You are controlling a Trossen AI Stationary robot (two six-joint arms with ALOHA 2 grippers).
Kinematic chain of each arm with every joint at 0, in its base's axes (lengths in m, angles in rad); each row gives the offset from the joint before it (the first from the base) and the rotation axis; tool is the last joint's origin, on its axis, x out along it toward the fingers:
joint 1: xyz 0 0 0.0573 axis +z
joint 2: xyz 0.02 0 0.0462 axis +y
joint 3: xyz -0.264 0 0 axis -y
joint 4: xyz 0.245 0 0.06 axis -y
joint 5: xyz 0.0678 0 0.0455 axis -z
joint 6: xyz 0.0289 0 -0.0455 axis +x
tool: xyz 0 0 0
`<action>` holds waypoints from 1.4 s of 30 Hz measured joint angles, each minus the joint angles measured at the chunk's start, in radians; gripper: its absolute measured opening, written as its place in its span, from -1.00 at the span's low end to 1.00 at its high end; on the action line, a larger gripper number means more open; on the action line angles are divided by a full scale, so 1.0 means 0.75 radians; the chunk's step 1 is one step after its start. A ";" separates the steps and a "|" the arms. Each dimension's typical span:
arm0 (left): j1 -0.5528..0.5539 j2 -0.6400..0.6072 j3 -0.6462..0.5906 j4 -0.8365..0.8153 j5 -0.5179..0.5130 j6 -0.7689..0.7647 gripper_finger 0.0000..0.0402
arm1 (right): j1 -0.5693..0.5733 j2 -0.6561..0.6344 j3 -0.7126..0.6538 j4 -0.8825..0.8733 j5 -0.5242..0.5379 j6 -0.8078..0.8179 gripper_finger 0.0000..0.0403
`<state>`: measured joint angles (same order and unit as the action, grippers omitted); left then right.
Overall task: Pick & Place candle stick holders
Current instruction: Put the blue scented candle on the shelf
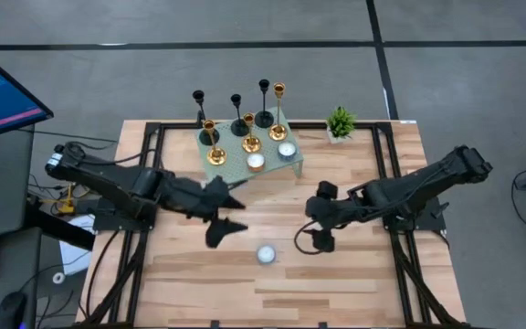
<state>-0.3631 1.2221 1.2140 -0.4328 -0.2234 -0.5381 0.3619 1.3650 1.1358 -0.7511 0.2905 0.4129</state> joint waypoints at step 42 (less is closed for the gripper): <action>-0.712 -0.004 0.001 0.005 -0.233 -0.190 0.53 | 0.014 0.369 0.155 0.805 -0.083 -0.007 0.75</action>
<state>-0.8970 1.2194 1.2144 -0.4294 -0.3982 -0.6804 0.3722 1.6421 1.2518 -0.1475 0.2282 0.4076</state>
